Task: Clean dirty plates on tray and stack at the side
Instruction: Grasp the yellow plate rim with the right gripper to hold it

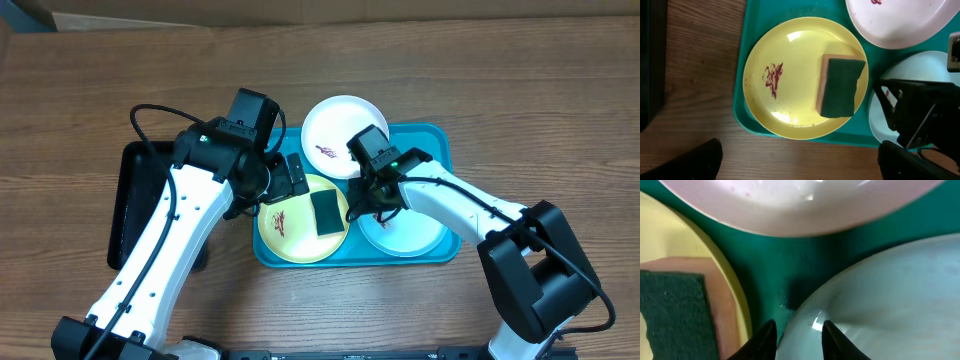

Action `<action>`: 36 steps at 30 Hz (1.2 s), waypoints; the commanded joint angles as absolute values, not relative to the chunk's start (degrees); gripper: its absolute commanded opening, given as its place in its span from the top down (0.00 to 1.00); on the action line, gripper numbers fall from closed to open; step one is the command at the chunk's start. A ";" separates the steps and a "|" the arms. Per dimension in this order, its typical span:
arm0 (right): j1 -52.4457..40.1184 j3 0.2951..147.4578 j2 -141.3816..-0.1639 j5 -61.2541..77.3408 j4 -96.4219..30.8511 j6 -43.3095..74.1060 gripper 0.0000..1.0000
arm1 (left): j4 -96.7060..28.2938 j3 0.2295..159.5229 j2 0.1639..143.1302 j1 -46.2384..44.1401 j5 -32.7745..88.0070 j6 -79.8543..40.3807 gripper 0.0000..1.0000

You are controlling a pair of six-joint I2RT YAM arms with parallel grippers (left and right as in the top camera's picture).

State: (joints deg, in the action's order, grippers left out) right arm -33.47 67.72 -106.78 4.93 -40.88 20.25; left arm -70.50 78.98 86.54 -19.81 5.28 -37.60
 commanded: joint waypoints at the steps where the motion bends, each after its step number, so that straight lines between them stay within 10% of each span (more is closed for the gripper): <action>1: -33.82 72.53 -105.41 4.99 -42.22 20.88 0.69 | -70.46 78.76 86.89 -19.53 4.49 -38.83 0.00; 23: -35.31 71.90 -107.31 9.06 -40.18 19.49 0.60 | -69.89 78.76 86.89 -19.53 4.51 -38.83 0.01; 36: -35.31 68.20 -107.50 9.08 -38.02 17.72 0.72 | -70.02 78.76 86.89 -19.53 4.51 -38.83 0.00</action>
